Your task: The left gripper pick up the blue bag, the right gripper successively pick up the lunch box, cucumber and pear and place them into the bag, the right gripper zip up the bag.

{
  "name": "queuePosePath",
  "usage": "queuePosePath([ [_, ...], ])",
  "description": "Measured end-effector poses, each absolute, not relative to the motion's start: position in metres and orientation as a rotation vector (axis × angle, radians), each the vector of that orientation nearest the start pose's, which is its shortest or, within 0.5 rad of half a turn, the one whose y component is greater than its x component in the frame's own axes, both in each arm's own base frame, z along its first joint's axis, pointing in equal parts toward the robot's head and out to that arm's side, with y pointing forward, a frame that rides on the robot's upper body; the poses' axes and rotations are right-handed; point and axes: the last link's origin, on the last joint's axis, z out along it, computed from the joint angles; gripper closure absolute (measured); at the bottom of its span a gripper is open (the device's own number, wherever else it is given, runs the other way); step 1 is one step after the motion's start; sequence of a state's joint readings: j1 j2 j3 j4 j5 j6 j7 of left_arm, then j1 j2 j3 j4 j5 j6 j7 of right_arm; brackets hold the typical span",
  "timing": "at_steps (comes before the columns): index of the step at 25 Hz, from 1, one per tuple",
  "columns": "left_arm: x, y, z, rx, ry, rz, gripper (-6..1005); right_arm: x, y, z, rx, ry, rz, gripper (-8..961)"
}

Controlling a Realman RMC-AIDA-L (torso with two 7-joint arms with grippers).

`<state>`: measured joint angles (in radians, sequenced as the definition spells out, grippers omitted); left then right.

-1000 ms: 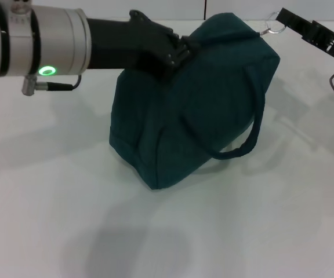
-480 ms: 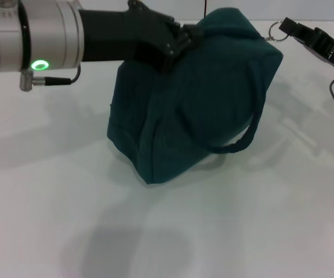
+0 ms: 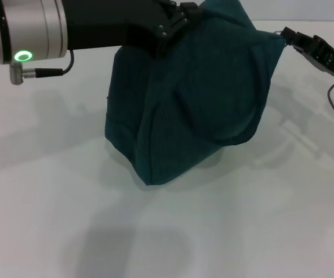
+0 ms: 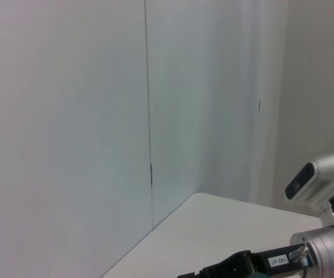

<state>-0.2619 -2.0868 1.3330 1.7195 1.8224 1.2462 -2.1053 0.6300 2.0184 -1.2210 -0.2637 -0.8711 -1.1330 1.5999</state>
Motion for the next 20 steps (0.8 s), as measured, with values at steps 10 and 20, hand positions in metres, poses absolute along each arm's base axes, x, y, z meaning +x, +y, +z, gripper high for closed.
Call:
queuePosePath([
  [10,-0.114,0.325,0.048,-2.613,-0.417,-0.636,964,0.237,0.382,0.000,-2.062,1.260,1.407,791],
  [20,-0.109,0.335,0.030,-2.670,-0.443,-0.647,960,0.284,0.363,0.046,-1.857,1.235,1.482,493],
])
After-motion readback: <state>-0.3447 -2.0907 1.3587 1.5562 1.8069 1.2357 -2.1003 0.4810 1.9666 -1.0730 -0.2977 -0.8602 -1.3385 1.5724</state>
